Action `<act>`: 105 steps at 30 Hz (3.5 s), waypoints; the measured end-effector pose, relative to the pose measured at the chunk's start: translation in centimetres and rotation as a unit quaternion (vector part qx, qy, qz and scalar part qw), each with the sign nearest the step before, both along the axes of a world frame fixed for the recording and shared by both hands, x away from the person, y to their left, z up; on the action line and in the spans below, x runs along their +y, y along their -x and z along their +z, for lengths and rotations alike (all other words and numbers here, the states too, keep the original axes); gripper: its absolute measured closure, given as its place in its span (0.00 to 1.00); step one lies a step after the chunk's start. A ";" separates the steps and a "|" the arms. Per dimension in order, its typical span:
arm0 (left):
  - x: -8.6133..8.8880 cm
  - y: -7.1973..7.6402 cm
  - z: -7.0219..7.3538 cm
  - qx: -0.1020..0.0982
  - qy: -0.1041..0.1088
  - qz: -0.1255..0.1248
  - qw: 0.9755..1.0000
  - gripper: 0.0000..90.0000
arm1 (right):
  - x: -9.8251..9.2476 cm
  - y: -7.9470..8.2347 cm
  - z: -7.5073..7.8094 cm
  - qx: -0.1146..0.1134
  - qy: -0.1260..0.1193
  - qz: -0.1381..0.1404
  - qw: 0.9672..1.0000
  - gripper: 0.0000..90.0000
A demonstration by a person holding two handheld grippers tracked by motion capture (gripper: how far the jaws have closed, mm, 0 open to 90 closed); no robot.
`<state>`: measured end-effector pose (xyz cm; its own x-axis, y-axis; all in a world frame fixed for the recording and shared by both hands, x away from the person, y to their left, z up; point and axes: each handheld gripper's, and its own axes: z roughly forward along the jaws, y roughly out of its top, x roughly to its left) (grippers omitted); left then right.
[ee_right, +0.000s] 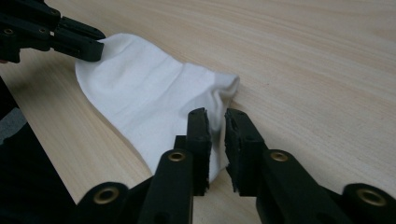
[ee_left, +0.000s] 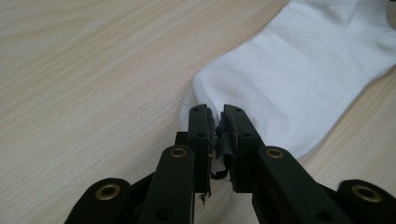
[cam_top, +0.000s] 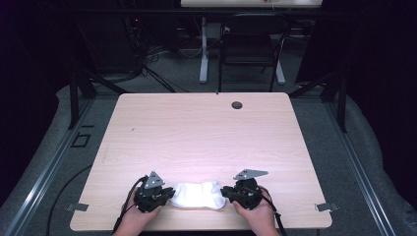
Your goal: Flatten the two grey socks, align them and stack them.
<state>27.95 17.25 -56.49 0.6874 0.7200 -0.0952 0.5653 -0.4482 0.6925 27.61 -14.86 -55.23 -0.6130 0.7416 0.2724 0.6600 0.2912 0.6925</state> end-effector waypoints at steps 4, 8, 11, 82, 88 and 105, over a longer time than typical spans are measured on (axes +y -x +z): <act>0.4 0.1 0.8 -0.012 0.018 0.005 1.000 0.83 | -0.8 0.2 1.0 -0.030 -0.019 -0.011 0.999 0.81; 0.2 0.3 1.3 -0.024 0.033 -0.006 0.999 0.80 | -0.4 0.5 1.4 -0.048 -0.024 0.006 0.999 0.81; -0.3 0.5 1.2 -0.024 0.029 -0.018 0.999 0.78 | 0.7 0.7 1.0 -0.053 -0.012 0.031 0.998 0.81; -0.3 -2.5 -1.1 0.000 0.036 0.005 0.999 0.64 | 2.7 -2.2 -2.1 -0.030 0.051 0.026 0.998 0.67; 0.4 -2.3 -0.4 -0.013 0.046 0.014 0.999 0.58 | 2.2 -1.8 -1.1 -0.063 0.032 0.010 0.997 0.64; 3.7 -3.0 0.2 -0.019 0.070 0.058 0.996 0.54 | -0.6 -1.7 -0.9 -0.080 0.027 -0.030 0.996 0.59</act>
<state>30.94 20.92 -56.28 0.6055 0.7760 -0.1767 0.5805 -0.2787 0.7651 29.35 -15.43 -56.11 -0.5988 0.7896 0.1337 0.5604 0.2939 0.7743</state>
